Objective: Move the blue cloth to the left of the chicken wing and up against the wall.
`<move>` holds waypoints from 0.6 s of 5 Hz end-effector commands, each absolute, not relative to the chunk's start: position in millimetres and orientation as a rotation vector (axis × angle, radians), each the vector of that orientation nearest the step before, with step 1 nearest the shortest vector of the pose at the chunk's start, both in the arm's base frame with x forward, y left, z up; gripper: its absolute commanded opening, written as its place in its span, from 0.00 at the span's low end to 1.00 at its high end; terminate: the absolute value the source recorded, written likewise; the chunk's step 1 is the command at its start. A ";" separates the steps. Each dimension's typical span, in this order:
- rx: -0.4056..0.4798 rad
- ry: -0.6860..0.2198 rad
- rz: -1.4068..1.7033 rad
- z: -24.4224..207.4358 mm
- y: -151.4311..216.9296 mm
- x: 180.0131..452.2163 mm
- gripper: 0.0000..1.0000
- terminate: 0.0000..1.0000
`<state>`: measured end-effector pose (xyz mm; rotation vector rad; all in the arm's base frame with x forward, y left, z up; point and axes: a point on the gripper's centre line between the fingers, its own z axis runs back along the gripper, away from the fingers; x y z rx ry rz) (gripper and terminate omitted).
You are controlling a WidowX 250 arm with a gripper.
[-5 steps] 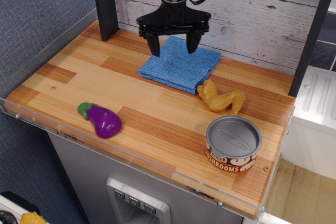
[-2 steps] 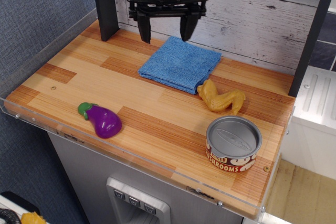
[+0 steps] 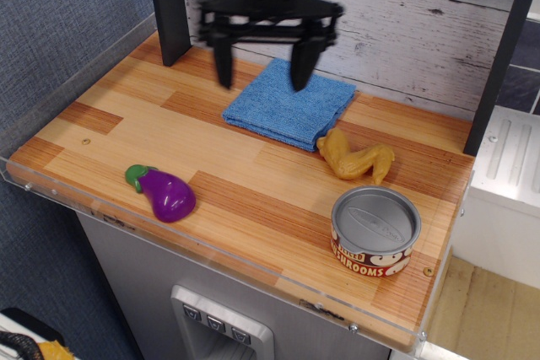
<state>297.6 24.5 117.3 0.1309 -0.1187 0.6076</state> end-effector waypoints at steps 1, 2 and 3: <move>0.090 -0.072 0.620 143.2 30.8 233.2 1.00 0.00; 0.071 -0.098 0.659 155.6 43.8 204.4 1.00 0.00; 0.106 -0.125 0.813 159.9 58.0 184.0 1.00 0.00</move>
